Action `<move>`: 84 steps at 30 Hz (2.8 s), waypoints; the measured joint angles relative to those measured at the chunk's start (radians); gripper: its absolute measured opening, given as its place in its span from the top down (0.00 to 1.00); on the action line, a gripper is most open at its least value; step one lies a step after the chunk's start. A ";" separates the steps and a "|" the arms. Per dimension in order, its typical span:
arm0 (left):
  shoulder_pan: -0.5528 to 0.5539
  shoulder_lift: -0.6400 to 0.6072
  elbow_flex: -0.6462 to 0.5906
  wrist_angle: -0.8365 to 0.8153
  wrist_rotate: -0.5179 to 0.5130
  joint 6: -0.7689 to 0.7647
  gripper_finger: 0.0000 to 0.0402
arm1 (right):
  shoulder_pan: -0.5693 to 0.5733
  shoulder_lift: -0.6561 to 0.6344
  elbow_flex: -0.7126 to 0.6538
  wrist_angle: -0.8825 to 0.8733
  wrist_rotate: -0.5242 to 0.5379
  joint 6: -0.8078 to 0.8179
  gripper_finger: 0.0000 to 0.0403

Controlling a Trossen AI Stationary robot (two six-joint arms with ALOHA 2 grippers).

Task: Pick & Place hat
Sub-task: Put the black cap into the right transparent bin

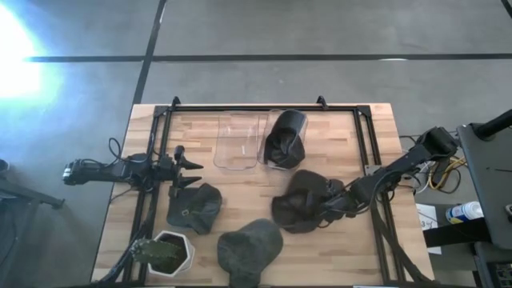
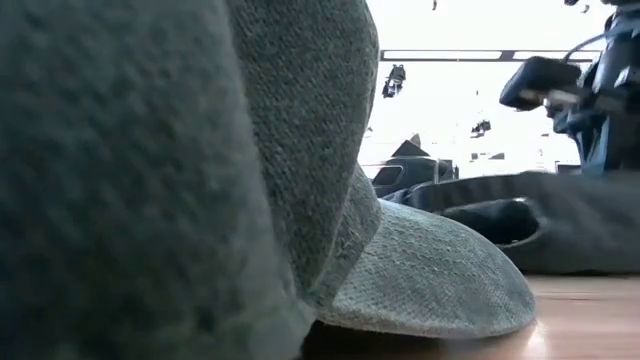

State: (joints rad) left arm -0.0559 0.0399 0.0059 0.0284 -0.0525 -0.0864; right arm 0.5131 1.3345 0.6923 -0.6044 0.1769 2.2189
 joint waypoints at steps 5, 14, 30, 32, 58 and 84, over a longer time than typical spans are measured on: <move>0.000 0.000 0.000 0.000 0.000 0.000 0.55 | 0.018 -0.051 0.107 -0.079 0.015 -0.118 0.96; 0.000 0.000 0.000 0.000 0.000 0.000 0.55 | -0.007 -0.075 0.489 -0.405 0.286 -0.315 0.96; 0.000 0.000 0.000 0.000 0.000 0.000 0.55 | -0.577 -0.053 0.696 -0.466 0.590 -0.813 0.97; 0.000 0.000 0.000 0.000 0.000 0.000 0.55 | -0.636 -0.040 0.694 -0.338 0.524 -0.939 0.97; 0.000 0.002 0.000 0.000 0.000 0.000 0.55 | -0.785 0.376 0.905 -0.783 0.076 -1.057 0.93; 0.000 0.002 0.000 0.000 0.000 0.000 0.55 | -0.779 0.637 1.071 -0.758 0.085 -1.255 0.86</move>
State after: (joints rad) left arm -0.0558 0.0422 0.0059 0.0286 -0.0528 -0.0864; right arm -0.2657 1.9718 1.7638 -1.3621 0.2619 0.9642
